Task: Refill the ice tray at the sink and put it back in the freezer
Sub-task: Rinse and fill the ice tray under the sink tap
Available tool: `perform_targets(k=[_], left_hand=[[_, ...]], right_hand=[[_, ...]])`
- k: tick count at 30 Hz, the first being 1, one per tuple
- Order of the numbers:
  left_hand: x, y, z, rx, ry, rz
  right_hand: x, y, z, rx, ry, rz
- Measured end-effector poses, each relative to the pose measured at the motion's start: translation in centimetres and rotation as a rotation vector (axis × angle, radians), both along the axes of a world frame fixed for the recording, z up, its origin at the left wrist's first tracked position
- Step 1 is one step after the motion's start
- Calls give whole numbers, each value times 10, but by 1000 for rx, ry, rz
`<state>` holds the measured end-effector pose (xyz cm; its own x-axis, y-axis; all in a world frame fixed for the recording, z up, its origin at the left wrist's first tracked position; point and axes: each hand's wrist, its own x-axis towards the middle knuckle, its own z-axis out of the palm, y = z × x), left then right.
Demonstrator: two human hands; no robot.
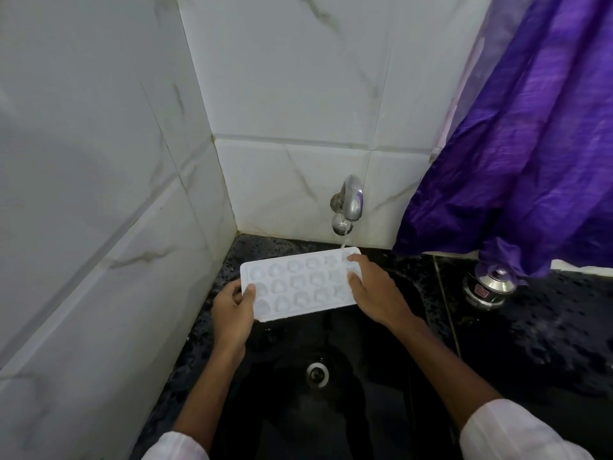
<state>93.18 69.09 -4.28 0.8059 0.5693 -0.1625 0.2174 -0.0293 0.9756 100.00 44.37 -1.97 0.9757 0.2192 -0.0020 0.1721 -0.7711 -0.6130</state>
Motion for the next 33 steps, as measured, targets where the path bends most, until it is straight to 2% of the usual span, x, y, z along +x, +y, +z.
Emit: perform_targets(k=[3,15,33], left_hand=[[-1,-2,0,16,-12,13],[-12,-2,2,-9,-30,27],[-19,0,6,-56,-37,67]], right_hand=[[2,1,-1,-132,25,41],[10,2,11,-355,51,91],[9,2,18,-290,-69,109]])
